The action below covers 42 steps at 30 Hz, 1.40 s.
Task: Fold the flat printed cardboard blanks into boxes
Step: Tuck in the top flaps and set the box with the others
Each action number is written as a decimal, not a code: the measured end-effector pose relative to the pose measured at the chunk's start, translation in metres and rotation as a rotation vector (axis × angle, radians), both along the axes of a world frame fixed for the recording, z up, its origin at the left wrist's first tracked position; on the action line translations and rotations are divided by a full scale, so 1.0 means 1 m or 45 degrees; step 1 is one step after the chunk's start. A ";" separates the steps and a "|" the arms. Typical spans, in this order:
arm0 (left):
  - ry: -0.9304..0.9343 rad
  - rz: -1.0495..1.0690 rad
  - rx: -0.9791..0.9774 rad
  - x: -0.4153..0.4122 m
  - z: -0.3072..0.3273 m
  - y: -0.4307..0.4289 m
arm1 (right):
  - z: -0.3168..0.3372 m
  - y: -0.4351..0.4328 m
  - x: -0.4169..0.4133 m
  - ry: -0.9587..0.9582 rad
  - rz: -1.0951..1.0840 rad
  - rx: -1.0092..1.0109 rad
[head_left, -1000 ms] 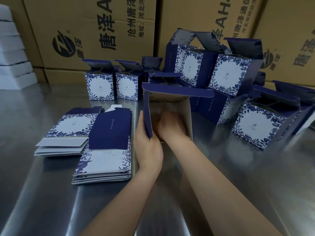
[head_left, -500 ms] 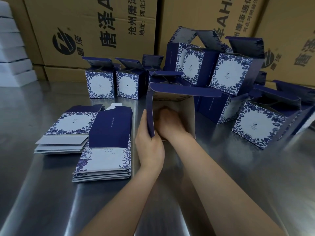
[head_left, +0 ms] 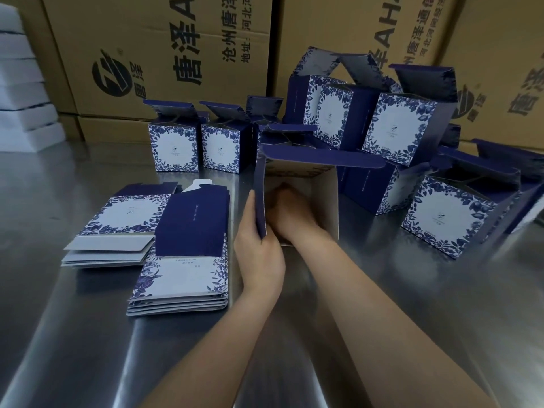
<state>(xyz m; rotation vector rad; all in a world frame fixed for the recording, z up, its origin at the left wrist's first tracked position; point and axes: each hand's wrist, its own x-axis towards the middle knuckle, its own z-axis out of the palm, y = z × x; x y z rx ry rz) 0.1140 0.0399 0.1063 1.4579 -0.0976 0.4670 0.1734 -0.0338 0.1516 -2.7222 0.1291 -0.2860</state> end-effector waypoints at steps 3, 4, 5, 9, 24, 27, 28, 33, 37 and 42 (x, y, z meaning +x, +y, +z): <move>0.020 0.011 -0.017 0.001 -0.002 -0.001 | 0.003 0.001 0.002 0.070 0.031 -0.041; 0.023 0.008 -0.025 0.002 -0.003 -0.002 | 0.004 0.002 0.002 0.083 0.042 -0.027; 0.020 0.005 -0.026 0.002 -0.003 -0.002 | 0.005 0.002 0.003 0.102 0.053 -0.023; -0.014 0.002 0.011 0.005 -0.004 -0.003 | 0.006 0.001 0.003 0.152 0.096 -0.040; -0.091 0.099 0.447 0.012 0.004 0.011 | 0.041 0.021 -0.095 -1.226 0.304 0.394; -0.113 0.159 0.416 0.011 0.008 0.012 | 0.047 -0.001 -0.107 -1.649 0.317 0.416; -0.122 0.174 0.421 0.011 0.009 0.013 | 0.047 -0.010 -0.106 -1.701 0.241 0.459; -0.173 0.146 0.491 0.010 0.019 0.018 | 0.035 -0.054 -0.087 -1.281 -0.039 0.965; -0.190 0.107 0.539 0.008 0.025 0.019 | 0.017 -0.072 -0.068 -0.714 0.112 1.255; -0.218 0.076 0.570 0.008 0.028 0.023 | 0.005 -0.080 -0.059 -0.466 0.178 1.461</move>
